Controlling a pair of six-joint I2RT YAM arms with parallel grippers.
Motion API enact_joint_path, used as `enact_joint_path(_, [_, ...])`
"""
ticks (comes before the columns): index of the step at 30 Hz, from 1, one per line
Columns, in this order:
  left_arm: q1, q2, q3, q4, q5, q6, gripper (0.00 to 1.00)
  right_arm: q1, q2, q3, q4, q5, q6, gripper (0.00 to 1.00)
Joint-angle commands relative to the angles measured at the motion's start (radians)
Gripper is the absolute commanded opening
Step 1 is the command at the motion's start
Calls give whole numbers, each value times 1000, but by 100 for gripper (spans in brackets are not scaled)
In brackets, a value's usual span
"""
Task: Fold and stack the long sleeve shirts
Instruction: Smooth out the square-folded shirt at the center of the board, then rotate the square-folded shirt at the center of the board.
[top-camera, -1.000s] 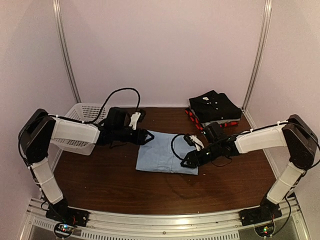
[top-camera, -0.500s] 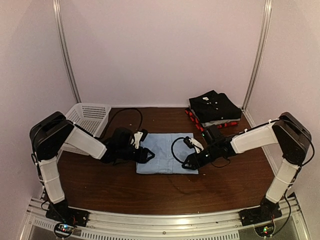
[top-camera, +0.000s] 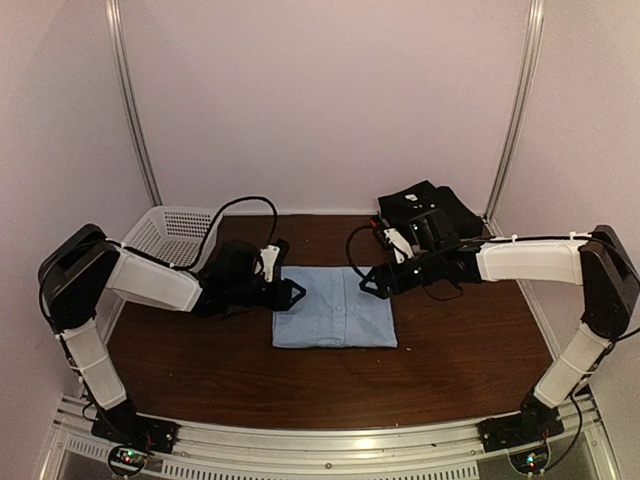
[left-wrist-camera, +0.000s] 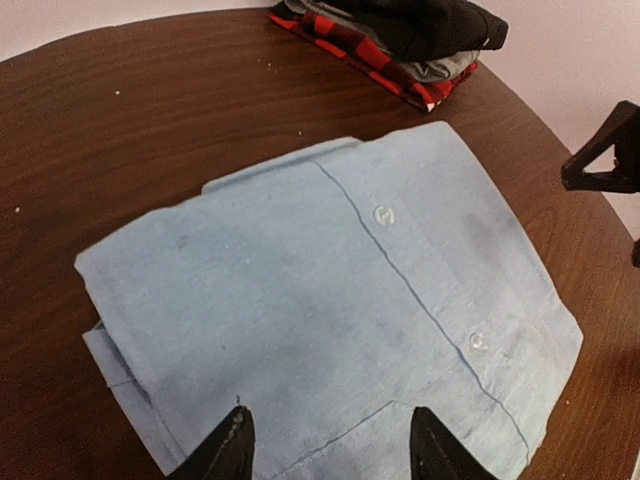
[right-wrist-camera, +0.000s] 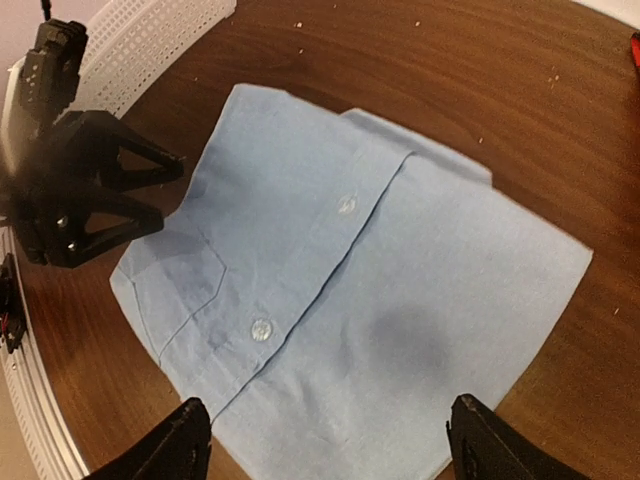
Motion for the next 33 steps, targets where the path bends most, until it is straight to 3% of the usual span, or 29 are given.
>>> enact_joint_path(1, [3,-79,40,-40,-50,13,54,-45,101,116,10,65,-11,85])
enact_joint_path(13, [-2,-145,-72,11,-7,-59,55,-106,535,587,-110,-91,-104,91])
enact_joint_path(18, [-8,-154,-91,13,-5,-65,55,-125,637,642,-134,-242,-113,91])
enact_joint_path(24, [-9,-161,-97,5,-9,-65,55,-133,587,480,-77,-289,-101,89])
enact_joint_path(33, [-12,-226,-111,-60,-33,-62,55,-116,249,1,160,-252,63,83])
